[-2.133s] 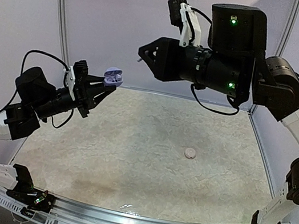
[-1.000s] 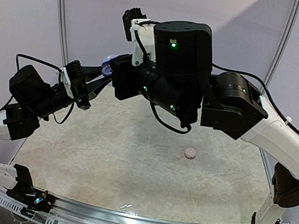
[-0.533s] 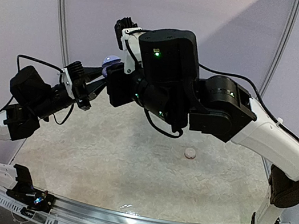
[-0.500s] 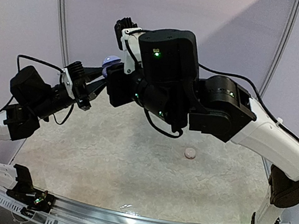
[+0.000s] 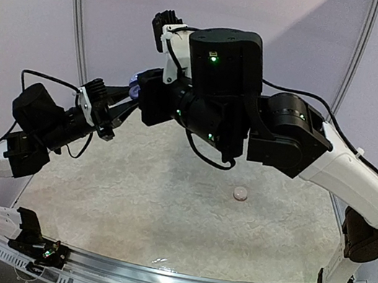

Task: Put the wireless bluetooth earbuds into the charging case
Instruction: Insert the left earbud into the left side groove of the charging case.

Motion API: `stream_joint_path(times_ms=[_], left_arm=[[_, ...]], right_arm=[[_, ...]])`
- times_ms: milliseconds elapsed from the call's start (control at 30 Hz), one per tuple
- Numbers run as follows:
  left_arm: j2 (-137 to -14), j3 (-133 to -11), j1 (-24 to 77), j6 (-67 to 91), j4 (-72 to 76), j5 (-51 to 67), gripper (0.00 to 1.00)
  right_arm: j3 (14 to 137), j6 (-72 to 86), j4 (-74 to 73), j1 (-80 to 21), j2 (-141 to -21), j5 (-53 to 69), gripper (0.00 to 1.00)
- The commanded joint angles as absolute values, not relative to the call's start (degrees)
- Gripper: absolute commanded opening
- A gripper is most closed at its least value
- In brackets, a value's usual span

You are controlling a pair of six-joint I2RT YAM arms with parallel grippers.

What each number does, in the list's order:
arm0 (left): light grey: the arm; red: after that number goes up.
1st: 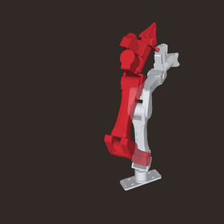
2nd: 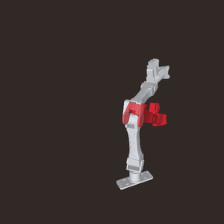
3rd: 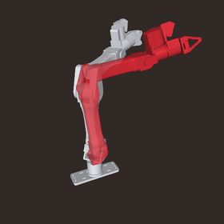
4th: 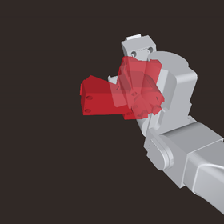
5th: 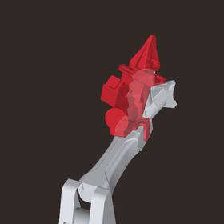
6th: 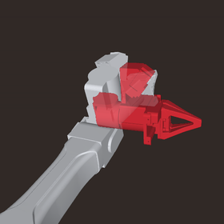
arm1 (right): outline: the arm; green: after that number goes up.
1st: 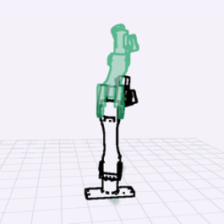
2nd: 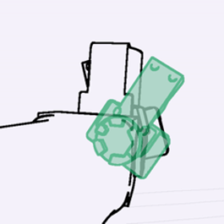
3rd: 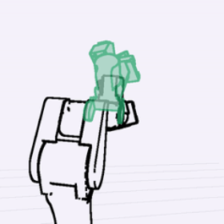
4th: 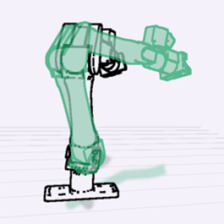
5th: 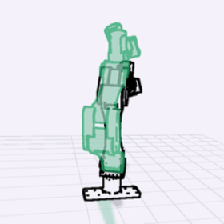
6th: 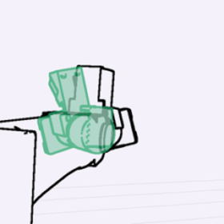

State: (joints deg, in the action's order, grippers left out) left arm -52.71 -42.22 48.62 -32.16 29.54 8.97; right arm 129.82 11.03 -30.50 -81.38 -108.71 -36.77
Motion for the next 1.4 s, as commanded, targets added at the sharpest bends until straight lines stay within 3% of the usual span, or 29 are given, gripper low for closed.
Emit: stream_joint_path(times_ms=[0, 767, 967, 1367], left_arm=[[-52.1, -41.3, 49.8, -32.5, 29.9, 9.3, 0.00], [-52.1, -41.6, 49.7, -34.7, 29.1, 10.4, 0.00], [-52.1, -41.8, 49.7, -34.2, 29.0, 10.4, 0.00], [-51.8, -41.7, 49.7, -34.2, 29.6, 6.7, 0.00]], right_arm=[[130.5, 10.1, -29.8, -81.6, -109.2, -37.3, 0.00], [130.9, 10.9, -37.5, -81.2, -112.9, -40.9, 0.00], [133.4, 9.9, -39.4, -81.2, -115.5, -41.6, 0.04], [133.4, 10.2, -43.8, -81.2, -114.4, -47.5, 0.00]])
